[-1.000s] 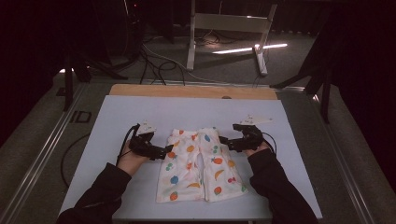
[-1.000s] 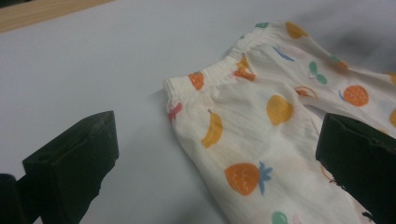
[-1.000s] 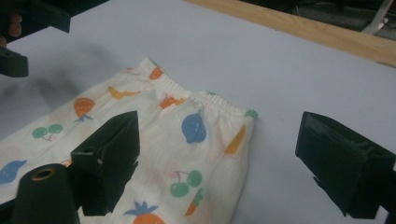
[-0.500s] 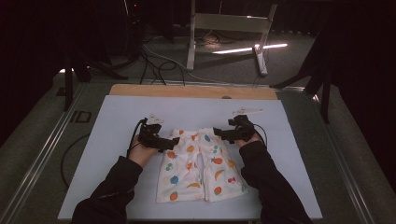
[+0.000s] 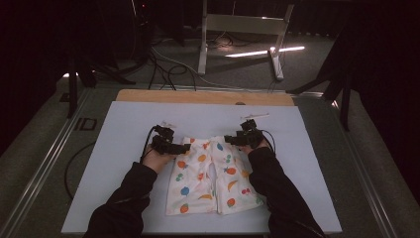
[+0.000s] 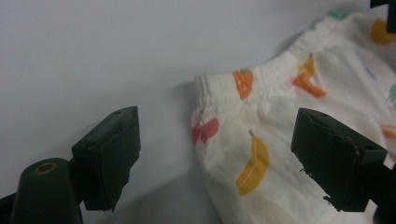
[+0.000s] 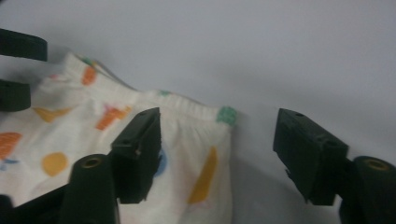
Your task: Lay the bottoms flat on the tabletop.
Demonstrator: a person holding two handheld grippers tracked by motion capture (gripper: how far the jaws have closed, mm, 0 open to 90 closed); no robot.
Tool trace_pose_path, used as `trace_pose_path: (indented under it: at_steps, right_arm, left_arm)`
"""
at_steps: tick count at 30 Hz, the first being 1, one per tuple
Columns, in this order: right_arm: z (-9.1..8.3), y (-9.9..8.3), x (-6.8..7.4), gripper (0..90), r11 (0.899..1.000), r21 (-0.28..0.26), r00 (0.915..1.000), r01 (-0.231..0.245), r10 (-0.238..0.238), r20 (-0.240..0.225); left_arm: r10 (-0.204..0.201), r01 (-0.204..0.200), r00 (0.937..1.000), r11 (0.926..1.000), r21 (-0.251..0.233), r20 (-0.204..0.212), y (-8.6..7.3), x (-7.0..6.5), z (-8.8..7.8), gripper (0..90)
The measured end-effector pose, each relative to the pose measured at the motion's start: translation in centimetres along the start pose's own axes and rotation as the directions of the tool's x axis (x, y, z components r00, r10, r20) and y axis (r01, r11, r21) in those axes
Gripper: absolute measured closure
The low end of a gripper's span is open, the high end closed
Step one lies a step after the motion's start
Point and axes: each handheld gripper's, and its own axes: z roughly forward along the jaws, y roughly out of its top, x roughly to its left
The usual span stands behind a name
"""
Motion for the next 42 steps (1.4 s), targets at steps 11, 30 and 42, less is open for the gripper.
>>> trace_pose_path:
  at_steps: [11,30,42]
  right_arm:
    - [1.2,-0.8,0.8,72.3,0.984,0.103,0.9834,0.143,-0.153,0.098]
    - [-0.4,0.0,1.1,89.8,0.985,0.075,0.9842,0.156,-0.162,0.071]
    - [-0.9,0.3,1.1,89.8,0.988,0.042,0.9881,0.148,-0.149,0.037]
  left_arm:
    - [0.098,-0.101,0.9927,0.9942,-0.037,-0.07,-0.8,-0.5,0.9,43.6]
    - [0.079,-0.08,0.9963,0.9963,-0.031,-0.036,-0.2,0.1,0.2,90.0]
    - [0.138,-0.138,0.9904,0.9891,-0.051,-0.014,0.7,0.9,-1.7,90.0]
